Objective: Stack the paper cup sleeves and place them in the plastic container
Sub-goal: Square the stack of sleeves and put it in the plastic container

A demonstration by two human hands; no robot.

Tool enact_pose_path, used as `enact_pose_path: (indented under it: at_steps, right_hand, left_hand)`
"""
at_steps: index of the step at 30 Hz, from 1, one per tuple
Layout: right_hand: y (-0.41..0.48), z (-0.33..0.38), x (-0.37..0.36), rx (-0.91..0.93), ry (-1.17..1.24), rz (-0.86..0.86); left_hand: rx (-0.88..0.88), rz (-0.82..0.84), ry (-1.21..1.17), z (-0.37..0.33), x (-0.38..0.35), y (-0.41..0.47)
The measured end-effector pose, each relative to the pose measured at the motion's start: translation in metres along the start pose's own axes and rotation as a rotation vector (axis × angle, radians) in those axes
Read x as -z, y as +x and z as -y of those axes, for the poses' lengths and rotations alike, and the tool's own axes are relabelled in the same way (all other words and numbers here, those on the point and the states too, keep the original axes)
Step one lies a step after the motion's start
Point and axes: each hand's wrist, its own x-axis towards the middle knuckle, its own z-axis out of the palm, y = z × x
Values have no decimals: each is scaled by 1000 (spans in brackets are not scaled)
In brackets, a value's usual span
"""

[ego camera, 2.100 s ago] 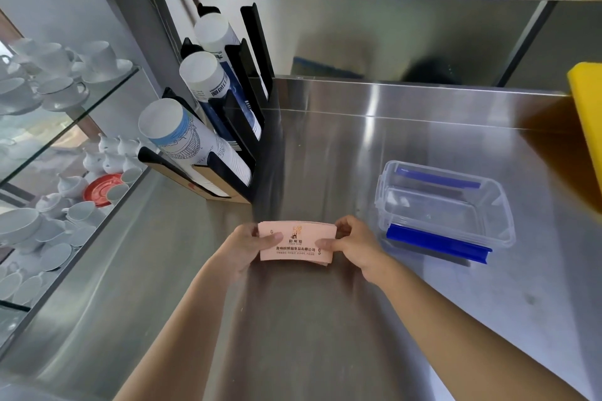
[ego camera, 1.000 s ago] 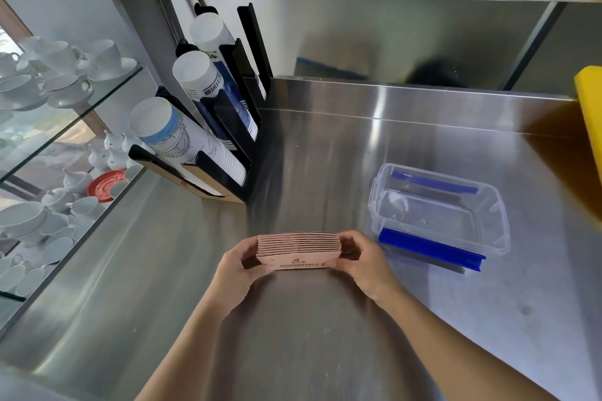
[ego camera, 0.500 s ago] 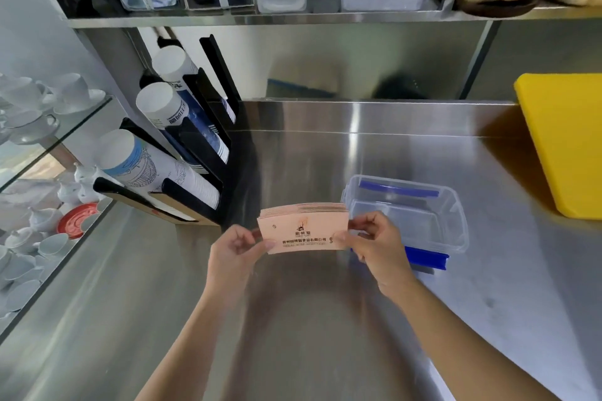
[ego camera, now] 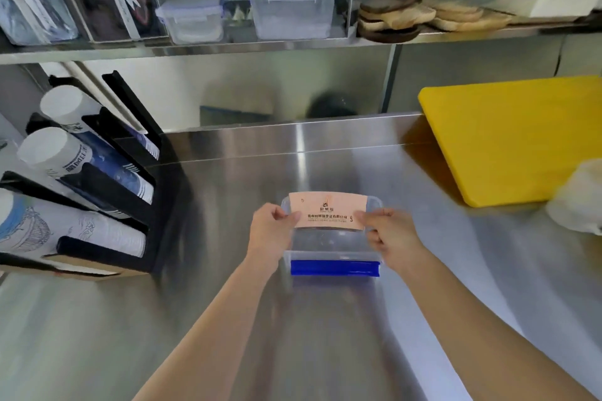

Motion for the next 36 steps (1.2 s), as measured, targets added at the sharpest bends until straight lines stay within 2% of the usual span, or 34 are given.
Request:
enact_pose_path:
  at_steps: [6,17,23,30,36]
  right_hand:
    - [22,-1,7,-139,-116,-21]
    - [49,-5,-13,-216,-479,-55]
    - [52,-7,-20,-195,-702,-22]
    - [57,-17,-23,-88,-766,-58]
    - [56,-18,-23,-51,-792,-94]
  left_hand:
    - [57,96,207,-4,-20,19]
    - [142,222,486,1,-43,33]
    - [185,266,644,4,-51,37]
    - [107,224,751,9,-55,36]
    - [138,202,716,5,-52,34]
